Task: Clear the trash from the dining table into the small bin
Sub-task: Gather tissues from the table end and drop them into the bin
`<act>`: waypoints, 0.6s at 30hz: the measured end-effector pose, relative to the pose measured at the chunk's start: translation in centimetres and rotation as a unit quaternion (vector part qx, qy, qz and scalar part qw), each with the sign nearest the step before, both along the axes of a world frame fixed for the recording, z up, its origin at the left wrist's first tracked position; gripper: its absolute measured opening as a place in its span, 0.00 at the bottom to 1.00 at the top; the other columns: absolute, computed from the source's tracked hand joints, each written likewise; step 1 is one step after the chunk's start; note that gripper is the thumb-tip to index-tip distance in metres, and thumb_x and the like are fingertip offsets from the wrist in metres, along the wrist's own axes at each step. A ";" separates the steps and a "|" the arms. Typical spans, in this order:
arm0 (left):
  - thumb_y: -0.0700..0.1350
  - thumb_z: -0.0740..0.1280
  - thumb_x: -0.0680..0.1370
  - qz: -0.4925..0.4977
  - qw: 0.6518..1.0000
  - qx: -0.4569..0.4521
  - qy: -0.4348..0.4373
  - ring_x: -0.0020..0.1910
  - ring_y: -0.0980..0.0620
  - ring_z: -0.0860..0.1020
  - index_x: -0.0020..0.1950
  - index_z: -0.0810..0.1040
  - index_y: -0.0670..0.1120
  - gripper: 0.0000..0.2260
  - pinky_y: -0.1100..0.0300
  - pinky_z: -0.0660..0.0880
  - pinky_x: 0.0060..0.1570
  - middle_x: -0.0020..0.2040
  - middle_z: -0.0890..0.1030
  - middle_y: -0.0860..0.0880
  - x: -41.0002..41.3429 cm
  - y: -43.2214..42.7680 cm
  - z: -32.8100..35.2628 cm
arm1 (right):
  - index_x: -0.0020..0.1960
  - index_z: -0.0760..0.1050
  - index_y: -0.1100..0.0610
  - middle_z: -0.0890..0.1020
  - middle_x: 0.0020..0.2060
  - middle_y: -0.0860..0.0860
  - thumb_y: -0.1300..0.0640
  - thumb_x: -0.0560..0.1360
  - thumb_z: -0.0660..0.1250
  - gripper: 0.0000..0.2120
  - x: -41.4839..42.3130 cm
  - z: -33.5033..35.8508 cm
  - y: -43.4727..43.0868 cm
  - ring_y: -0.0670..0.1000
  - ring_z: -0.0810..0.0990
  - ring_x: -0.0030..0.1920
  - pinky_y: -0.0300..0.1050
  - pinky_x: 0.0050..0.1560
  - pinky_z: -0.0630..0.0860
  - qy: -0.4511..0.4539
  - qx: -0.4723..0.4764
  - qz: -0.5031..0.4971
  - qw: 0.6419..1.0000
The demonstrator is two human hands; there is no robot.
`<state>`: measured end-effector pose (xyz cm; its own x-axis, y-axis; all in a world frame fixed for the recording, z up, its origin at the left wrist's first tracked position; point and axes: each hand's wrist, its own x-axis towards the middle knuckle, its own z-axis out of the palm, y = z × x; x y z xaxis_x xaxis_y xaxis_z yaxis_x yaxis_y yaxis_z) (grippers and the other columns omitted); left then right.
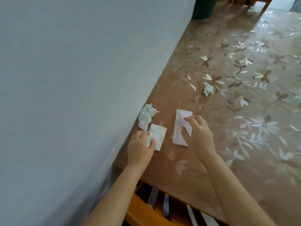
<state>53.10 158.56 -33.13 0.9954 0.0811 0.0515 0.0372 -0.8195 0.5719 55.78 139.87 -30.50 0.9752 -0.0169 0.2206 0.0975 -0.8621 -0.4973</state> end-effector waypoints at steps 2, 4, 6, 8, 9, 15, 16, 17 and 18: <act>0.46 0.65 0.75 0.010 0.999 -0.002 0.035 0.52 0.48 0.74 0.58 0.76 0.42 0.13 0.60 0.70 0.47 0.56 0.77 0.43 0.9 -0.3 -1.4 | 0.54 0.75 0.64 0.78 0.51 0.61 0.61 0.70 0.69 0.14 1.4 -1.0 0.1 0.62 0.75 0.49 0.53 0.43 0.74 0.009 0.000 -0.015 1.000; 0.47 0.65 0.75 0.015 0.998 0.009 0.060 0.53 0.49 0.73 0.60 0.74 0.43 0.15 0.62 0.68 0.46 0.57 0.76 0.44 1.6 -0.7 -2.6 | 0.55 0.74 0.64 0.77 0.52 0.62 0.59 0.71 0.69 0.15 2.6 -1.8 0.3 0.63 0.73 0.52 0.55 0.45 0.74 0.027 0.001 -0.039 0.999; 0.47 0.65 0.75 0.020 0.996 0.018 0.084 0.54 0.49 0.71 0.61 0.73 0.43 0.17 0.62 0.66 0.46 0.58 0.75 0.44 1.9 -0.9 -3.6 | 0.56 0.74 0.63 0.76 0.53 0.61 0.57 0.71 0.68 0.16 3.6 -2.7 0.5 0.62 0.72 0.54 0.54 0.46 0.73 0.043 0.002 -0.058 0.997; 0.47 0.66 0.74 0.021 0.994 0.024 0.104 0.55 0.48 0.70 0.61 0.74 0.44 0.17 0.61 0.68 0.46 0.58 0.74 0.44 1.9 -1.0 -4.5 | 0.54 0.74 0.63 0.75 0.54 0.61 0.56 0.71 0.68 0.15 4.2 -3.4 0.7 0.61 0.71 0.55 0.54 0.45 0.74 0.057 0.009 -0.070 0.996; 0.46 0.67 0.73 0.019 0.994 0.031 0.106 0.54 0.48 0.70 0.60 0.74 0.44 0.17 0.59 0.69 0.46 0.57 0.74 0.44 1.8 -1.1 -4.8 | 0.54 0.74 0.63 0.74 0.55 0.61 0.56 0.71 0.68 0.15 4.4 -3.6 0.7 0.61 0.70 0.56 0.54 0.45 0.74 0.064 0.016 -0.077 0.995; 0.44 0.70 0.72 0.034 0.993 0.031 0.110 0.52 0.48 0.70 0.59 0.75 0.44 0.16 0.59 0.71 0.44 0.53 0.72 0.44 2.3 -1.1 -5.7 | 0.54 0.74 0.61 0.72 0.57 0.60 0.55 0.71 0.69 0.15 4.5 -4.6 0.6 0.59 0.70 0.57 0.51 0.43 0.75 0.090 0.067 -0.120 0.987; 0.44 0.70 0.72 0.040 0.992 0.019 0.116 0.52 0.48 0.70 0.59 0.75 0.44 0.16 0.60 0.70 0.44 0.53 0.72 0.44 2.3 -1.2 -5.8 | 0.54 0.74 0.61 0.72 0.58 0.60 0.56 0.71 0.69 0.14 4.4 -4.8 0.7 0.59 0.70 0.57 0.51 0.43 0.75 0.091 0.073 -0.122 0.986; 0.43 0.69 0.72 0.045 0.991 0.008 0.123 0.52 0.49 0.70 0.59 0.75 0.44 0.16 0.60 0.70 0.44 0.53 0.72 0.44 2.4 -1.2 -5.9 | 0.54 0.73 0.61 0.71 0.59 0.59 0.56 0.70 0.69 0.15 4.2 -4.9 0.7 0.59 0.70 0.57 0.51 0.43 0.75 0.093 0.079 -0.123 0.985; 0.43 0.69 0.72 0.049 0.990 -0.002 0.130 0.52 0.49 0.70 0.59 0.75 0.45 0.16 0.61 0.70 0.44 0.53 0.72 0.45 2.4 -1.3 -5.9 | 0.54 0.73 0.60 0.70 0.60 0.59 0.57 0.70 0.69 0.15 4.1 -5.0 0.7 0.59 0.70 0.57 0.51 0.44 0.75 0.095 0.085 -0.124 0.984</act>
<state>55.46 157.30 -39.07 0.9625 0.1768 -0.2059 0.2620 -0.8030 0.5353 59.83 140.59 -35.51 0.9601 -0.2796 0.0087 -0.2130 -0.7510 -0.6249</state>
